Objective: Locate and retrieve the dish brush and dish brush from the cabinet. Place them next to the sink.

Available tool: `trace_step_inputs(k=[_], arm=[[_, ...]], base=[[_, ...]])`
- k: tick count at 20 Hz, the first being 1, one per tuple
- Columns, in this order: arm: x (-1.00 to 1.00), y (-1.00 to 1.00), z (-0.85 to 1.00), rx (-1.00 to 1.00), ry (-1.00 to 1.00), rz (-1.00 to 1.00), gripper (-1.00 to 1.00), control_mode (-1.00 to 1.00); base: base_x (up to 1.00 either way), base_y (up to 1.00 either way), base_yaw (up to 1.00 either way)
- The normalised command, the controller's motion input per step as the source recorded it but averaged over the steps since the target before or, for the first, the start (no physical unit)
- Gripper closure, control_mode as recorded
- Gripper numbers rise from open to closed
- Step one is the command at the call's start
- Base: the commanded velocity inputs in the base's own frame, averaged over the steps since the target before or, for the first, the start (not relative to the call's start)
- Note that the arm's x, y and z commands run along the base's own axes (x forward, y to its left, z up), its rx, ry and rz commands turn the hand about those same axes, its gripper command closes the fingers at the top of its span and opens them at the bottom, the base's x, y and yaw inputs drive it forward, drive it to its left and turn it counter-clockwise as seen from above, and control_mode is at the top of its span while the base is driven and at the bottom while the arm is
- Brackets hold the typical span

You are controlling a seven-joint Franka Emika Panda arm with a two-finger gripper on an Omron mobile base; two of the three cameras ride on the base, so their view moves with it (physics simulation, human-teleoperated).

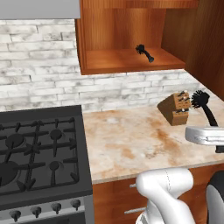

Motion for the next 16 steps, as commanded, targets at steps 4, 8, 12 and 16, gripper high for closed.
trace_step_inputs(k=[4, 8, 12, 16], arm=[[-0.10, 0.00, 0.00, 0.00, 0.01, 0.00, 1.00, -1.00], [0.00, 0.00, 0.00, 0.00, 0.00, 0.00, 1.00, -1.00], [-0.02, 0.00, 0.00, 0.00, 0.00, 0.00, 1.00, -1.00], [0.00, 0.00, 0.00, 0.00, 0.00, 0.00, 1.00, 1.00]], base=[[0.00, 0.00, 0.00], [0.00, 0.00, 0.00], [0.00, 0.00, 0.00], [-0.36, -0.17, 0.00]])
